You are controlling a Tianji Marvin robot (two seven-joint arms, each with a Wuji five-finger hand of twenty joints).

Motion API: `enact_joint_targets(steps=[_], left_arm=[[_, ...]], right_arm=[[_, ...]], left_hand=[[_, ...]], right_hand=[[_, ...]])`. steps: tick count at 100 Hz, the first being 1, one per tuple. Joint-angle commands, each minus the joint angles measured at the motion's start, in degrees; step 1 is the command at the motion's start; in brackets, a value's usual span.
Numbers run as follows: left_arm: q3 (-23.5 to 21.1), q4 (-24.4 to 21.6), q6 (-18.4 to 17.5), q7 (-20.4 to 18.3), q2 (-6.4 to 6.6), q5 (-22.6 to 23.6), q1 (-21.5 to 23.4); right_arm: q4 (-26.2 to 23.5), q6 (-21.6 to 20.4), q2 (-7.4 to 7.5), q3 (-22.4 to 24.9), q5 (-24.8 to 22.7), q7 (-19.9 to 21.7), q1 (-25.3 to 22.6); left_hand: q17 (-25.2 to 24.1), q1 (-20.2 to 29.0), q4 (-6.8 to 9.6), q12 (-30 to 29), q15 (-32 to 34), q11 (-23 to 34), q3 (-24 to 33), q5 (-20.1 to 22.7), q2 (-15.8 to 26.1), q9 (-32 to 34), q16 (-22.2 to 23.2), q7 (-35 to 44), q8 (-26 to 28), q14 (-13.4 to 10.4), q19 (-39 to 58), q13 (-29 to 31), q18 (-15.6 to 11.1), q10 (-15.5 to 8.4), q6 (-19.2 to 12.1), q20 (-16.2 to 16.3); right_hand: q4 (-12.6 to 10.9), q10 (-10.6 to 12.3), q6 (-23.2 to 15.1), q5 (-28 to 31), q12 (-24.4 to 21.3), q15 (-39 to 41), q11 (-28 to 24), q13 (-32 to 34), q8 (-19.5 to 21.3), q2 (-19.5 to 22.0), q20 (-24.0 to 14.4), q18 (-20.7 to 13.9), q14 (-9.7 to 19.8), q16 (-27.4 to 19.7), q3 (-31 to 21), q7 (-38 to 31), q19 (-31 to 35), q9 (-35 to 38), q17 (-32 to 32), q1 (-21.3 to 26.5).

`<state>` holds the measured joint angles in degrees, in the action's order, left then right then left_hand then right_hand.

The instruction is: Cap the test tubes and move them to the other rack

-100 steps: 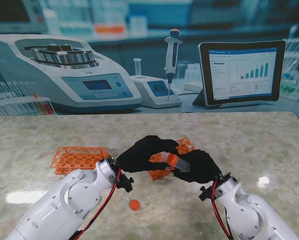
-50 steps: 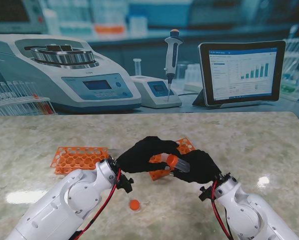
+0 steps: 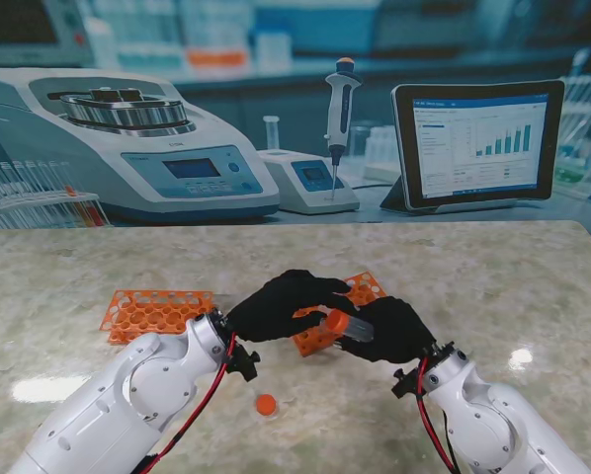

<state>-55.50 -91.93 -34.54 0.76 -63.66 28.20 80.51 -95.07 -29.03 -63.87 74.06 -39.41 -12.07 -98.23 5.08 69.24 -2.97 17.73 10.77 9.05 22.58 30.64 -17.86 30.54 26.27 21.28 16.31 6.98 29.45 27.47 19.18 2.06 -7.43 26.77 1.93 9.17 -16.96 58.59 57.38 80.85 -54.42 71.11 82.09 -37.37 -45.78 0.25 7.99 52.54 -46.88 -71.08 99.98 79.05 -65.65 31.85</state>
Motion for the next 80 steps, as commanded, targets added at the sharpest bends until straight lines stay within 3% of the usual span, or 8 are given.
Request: enact_joint_targets(steps=[1, 19, 35, 49, 69, 72, 80], left_arm=[[-0.01, -0.4, -0.19, -0.12, 0.09, 0.21, 0.23], [-0.25, -0.68, 0.19, -0.16, 0.08, 0.29, -0.05], [-0.83, -1.2, 0.65, -0.35, 0.1, 0.15, 0.01], [-1.67, -1.98, 0.76, -0.92, 0.24, -0.55, 0.73], [-2.92, -3.21, 0.26, -1.28, 0.46, -0.51, 2.14], [-3.11, -3.43, 0.17, -1.39, 0.5, -0.65, 2.39], [-3.52, -3.89, -0.03, -1.96, 0.64, -1.34, 3.01]], right_arm=[[-0.32, 0.07, -0.22, -0.15, 0.21, 0.17, -0.26], [-0.32, 0.08, -0.23, -0.12, 0.23, 0.14, -0.28], [-0.34, 0.06, -0.24, -0.06, 0.18, 0.03, -0.33], [-0.35, 0.08, -0.25, -0.02, 0.21, 0.02, -0.35], [-0.34, 0.04, -0.24, -0.03, 0.16, 0.05, -0.33], [-0.34, 0.05, -0.24, -0.04, 0.17, 0.04, -0.33], [-0.34, 0.07, -0.24, -0.03, 0.16, 0.02, -0.34]], left_hand=[[-1.14, 4.07, 1.24, -1.54, -1.01, -1.21, 2.14, -0.81, 1.51, -1.61, -0.94, 0.25, -0.73, -1.8, 0.46, -1.42, 0.02, -1.57, -4.82, -1.69], [-1.26, 3.77, 1.22, -1.71, -1.15, -1.37, 1.98, -1.74, 2.02, -2.19, -1.05, -0.56, -1.27, -1.71, 0.28, -1.89, -0.07, -1.3, -3.9, -1.57], [-1.51, 2.85, 1.32, -1.87, -1.24, -1.6, 0.04, -1.96, 3.98, -2.94, -1.14, -2.8, -2.69, -1.81, -0.2, -2.35, -0.24, -0.92, -0.3, -1.4], [-2.03, 2.43, 2.93, -2.08, -1.61, -2.35, -10.82, -1.78, 9.51, -4.42, -1.21, -7.97, -5.63, -1.63, -1.46, -3.35, -0.46, 0.37, 6.97, -0.79], [-2.48, -2.93, 2.44, -2.14, -1.89, -2.87, -15.62, -2.58, 13.12, -5.09, -1.27, -9.97, -6.67, -1.63, -2.12, -4.02, -0.64, 1.05, 9.08, -0.8], [-2.32, -2.36, 3.2, -2.01, -1.89, -3.12, -20.02, -2.1, 14.46, -5.03, -1.19, -10.78, -7.19, -1.51, -2.81, -4.05, -0.68, 1.3, 9.67, -0.53], [-2.65, -8.56, 3.14, -2.1, -2.14, -3.48, -22.99, -3.18, 15.67, -5.62, -1.27, -11.39, -7.42, -1.2, -3.26, -4.49, -0.58, 1.73, 11.38, -0.43]], right_hand=[[-0.72, -0.69, -3.64, 1.44, 0.54, 7.66, -0.53, 4.9, 1.78, 0.93, -0.29, -0.75, 7.96, 2.41, -0.28, -3.45, 6.0, 2.49, -1.6, 2.73], [-0.72, -0.65, -3.64, 1.44, 0.53, 7.66, -0.52, 4.9, 1.78, 0.88, -0.29, -0.75, 7.96, 2.41, -0.31, -3.45, 6.0, 2.46, -1.6, 2.75], [-0.71, -0.59, -3.64, 1.44, 0.53, 7.66, -0.51, 4.9, 1.79, 0.94, -0.29, -0.75, 7.96, 2.41, -0.32, -3.44, 6.0, 2.46, -1.6, 2.71], [-0.71, -0.68, -3.64, 1.44, 0.54, 7.66, -0.51, 4.9, 1.79, 0.93, -0.28, -0.75, 7.96, 2.41, -0.32, -3.44, 5.99, 2.45, -1.6, 2.76], [-0.7, -0.68, -3.64, 1.44, 0.54, 7.66, -0.52, 4.9, 1.79, 0.91, -0.28, -0.73, 7.96, 2.41, -0.33, -3.44, 5.98, 2.45, -1.6, 2.74], [-0.69, -0.67, -3.64, 1.43, 0.54, 7.66, -0.52, 4.9, 1.79, 0.89, -0.28, -0.73, 7.96, 2.41, -0.29, -3.44, 5.98, 2.45, -1.6, 2.67], [-0.69, -0.63, -3.65, 1.43, 0.54, 7.66, -0.51, 4.9, 1.79, 0.92, -0.28, -0.73, 7.96, 2.41, -0.31, -3.44, 5.98, 2.45, -1.6, 2.72]])
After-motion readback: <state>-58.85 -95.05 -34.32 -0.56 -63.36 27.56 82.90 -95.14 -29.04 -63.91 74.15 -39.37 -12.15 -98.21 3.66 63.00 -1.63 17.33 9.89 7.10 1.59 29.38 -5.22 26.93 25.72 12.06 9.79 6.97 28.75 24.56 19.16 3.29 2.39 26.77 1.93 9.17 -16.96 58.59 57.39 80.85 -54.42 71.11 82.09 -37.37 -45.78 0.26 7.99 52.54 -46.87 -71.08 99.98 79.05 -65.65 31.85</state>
